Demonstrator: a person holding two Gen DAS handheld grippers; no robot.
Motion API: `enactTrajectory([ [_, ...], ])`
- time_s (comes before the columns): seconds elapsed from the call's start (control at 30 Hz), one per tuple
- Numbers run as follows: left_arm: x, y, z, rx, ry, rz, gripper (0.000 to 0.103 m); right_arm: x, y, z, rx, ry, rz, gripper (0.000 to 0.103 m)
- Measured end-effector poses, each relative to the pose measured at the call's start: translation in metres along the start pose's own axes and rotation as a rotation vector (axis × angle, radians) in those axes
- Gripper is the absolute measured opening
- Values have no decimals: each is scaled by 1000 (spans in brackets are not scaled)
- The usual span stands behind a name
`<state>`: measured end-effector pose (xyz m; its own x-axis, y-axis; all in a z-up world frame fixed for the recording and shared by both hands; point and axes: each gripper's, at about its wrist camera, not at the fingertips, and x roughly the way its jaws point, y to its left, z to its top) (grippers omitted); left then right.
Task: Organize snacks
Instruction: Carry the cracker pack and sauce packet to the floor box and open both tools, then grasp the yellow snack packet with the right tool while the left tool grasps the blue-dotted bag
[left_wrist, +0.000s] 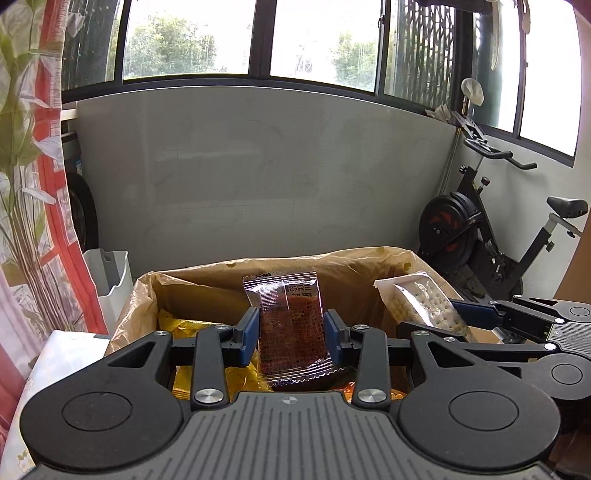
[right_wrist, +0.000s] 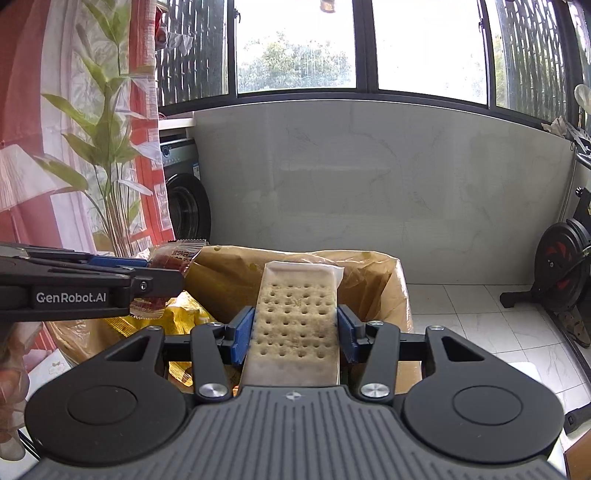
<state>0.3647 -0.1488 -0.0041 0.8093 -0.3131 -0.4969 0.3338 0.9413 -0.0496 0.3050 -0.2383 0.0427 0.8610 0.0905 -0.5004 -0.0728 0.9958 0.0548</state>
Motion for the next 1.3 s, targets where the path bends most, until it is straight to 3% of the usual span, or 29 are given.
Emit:
enactTrajectory([
  [0.17,10,8,-3,-1,29,3,43,8,0,-4,-15,40,-17,50],
  [0.3,11,13,-6,-42,39,-11,58,7,-1,-7,-17,56,-19,51],
  [0.4,-6,17,-14,-22,31,-9,58,0,-3,-10,-13,49,-10,58],
  [0.8,-100,59,-37,-18,-84,-14,59,-54,-8,-30,-19,-62,26,58],
  [1.07,-140,85,-78,-124,-78,35,59,-84,-15,-66,17,-131,11,59],
  [1.3,-128,97,-128,-214,8,70,59,-92,-21,-108,76,-122,-31,59],
])
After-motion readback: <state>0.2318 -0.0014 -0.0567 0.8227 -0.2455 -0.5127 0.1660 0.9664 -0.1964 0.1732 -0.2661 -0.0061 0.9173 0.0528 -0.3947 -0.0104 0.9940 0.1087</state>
